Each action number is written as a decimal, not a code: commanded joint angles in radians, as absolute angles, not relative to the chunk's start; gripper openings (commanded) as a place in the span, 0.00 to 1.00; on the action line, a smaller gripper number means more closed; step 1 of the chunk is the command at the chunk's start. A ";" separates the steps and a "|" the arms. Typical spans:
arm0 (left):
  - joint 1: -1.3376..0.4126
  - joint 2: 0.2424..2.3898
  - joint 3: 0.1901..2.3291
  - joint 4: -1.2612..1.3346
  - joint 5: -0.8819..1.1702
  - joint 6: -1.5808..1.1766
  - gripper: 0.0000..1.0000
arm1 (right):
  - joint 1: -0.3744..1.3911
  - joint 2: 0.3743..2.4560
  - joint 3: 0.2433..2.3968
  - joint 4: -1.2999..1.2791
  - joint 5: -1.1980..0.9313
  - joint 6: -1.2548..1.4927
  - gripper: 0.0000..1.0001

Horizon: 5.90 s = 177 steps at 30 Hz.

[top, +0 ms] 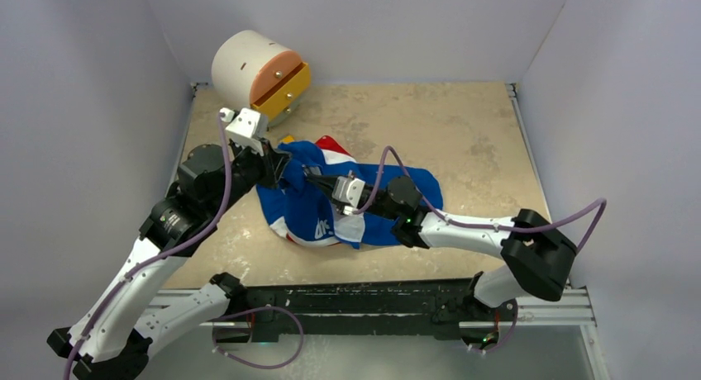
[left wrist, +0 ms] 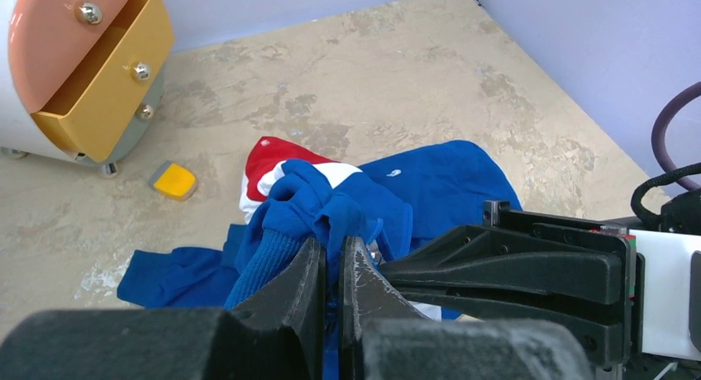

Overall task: Zip up the jacket
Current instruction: Pick up the zipper from the jacket, then zip the zipper on the jacket, then reset both arms

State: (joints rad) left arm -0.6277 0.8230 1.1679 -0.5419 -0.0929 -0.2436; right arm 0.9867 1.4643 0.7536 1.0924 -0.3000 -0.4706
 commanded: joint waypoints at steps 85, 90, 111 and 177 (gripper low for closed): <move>-0.622 0.757 1.114 -0.390 -0.069 -0.136 0.00 | 0.850 1.409 0.916 0.787 -0.303 1.096 0.37; -0.621 0.759 1.114 -0.388 -0.066 -0.138 0.00 | 0.849 1.428 0.932 0.791 -0.302 1.091 0.35; -0.622 0.763 1.121 -0.399 -0.083 -0.135 0.00 | 0.849 1.399 0.921 0.670 -0.189 0.817 0.00; -0.622 0.985 1.656 -0.228 -0.815 0.388 0.00 | 0.905 1.230 0.669 0.002 0.248 0.227 0.00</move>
State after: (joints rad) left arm -0.6342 1.0035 1.5360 -0.4938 -0.6159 0.2371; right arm 0.9100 1.2324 0.7086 0.1791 0.1684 0.2687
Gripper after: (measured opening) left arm 0.062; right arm 0.004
